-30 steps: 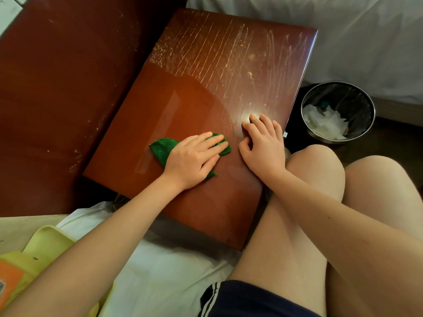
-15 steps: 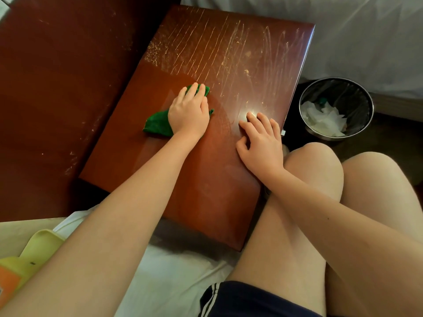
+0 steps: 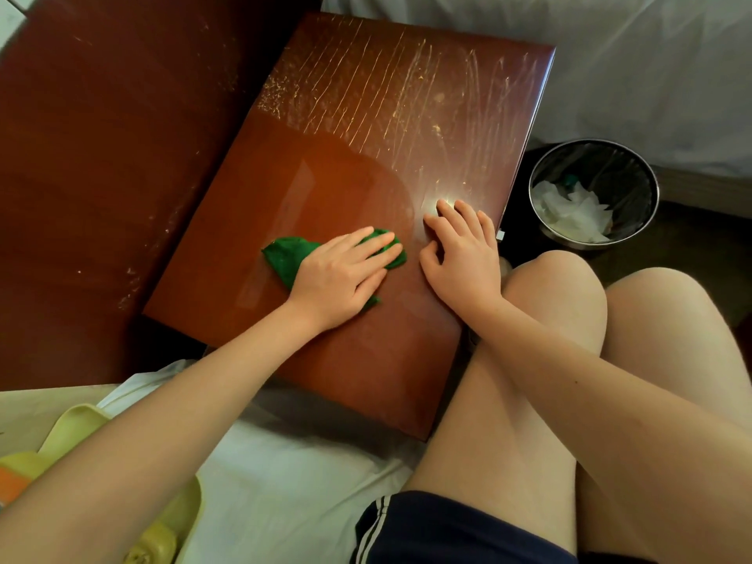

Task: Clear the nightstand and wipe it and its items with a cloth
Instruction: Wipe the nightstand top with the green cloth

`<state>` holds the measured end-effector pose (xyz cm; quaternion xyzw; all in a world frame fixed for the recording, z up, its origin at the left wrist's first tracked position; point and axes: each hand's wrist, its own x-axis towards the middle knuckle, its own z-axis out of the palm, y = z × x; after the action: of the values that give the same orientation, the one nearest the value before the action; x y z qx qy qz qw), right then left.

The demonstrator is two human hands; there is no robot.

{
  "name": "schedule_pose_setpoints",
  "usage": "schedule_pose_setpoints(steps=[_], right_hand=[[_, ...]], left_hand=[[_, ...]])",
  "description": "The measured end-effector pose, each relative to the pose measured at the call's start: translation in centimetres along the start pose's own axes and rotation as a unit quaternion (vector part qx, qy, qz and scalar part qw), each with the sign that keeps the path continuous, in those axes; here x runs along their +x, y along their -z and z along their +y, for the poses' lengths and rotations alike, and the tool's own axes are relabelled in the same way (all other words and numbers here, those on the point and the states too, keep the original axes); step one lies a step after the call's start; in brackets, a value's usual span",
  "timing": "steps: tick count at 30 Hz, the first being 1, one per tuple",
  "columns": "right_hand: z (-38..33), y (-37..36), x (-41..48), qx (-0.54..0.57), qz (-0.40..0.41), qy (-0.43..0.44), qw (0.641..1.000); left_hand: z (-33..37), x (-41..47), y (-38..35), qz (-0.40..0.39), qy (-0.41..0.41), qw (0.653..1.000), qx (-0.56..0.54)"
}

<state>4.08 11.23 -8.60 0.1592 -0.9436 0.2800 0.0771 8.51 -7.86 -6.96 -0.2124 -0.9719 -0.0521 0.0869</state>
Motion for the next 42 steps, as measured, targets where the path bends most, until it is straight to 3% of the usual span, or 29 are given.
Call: schedule_pose_setpoints(steps=[4,10,13,22,27,32,35,42], right_hand=[[0.0,-0.1,0.0,0.004,0.008,0.005,1.0],[-0.1,-0.1,0.0,0.006,0.008,0.0,1.0],[-0.1,-0.2,0.0,0.003,0.009,-0.001,1.0],[-0.1,-0.2,0.0,0.01,0.03,-0.002,0.999],[0.0,-0.2,0.0,0.017,0.035,-0.002,0.999],[0.0,-0.2,-0.1,0.02,0.032,-0.004,0.999],[0.0,-0.2,-0.1,0.021,0.035,-0.004,0.999],[-0.1,-0.2,-0.1,0.017,0.035,-0.007,0.999]], left_hand=[[-2.3,-1.5,0.9,-0.025,0.036,0.999,0.004],[-3.0,2.3,0.8,-0.056,0.246,0.967,0.023],[-2.0,4.8,0.0,-0.045,0.288,0.956,0.025],[0.5,8.9,-1.5,-0.025,0.164,0.986,0.002],[0.2,5.9,-1.2,-0.01,0.007,1.0,0.002],[-1.5,1.2,0.3,-0.016,-0.06,0.998,-0.003],[-3.4,-0.5,1.1,-0.02,-0.038,0.999,0.006],[-2.8,2.4,0.9,-0.05,0.189,0.981,0.009]])
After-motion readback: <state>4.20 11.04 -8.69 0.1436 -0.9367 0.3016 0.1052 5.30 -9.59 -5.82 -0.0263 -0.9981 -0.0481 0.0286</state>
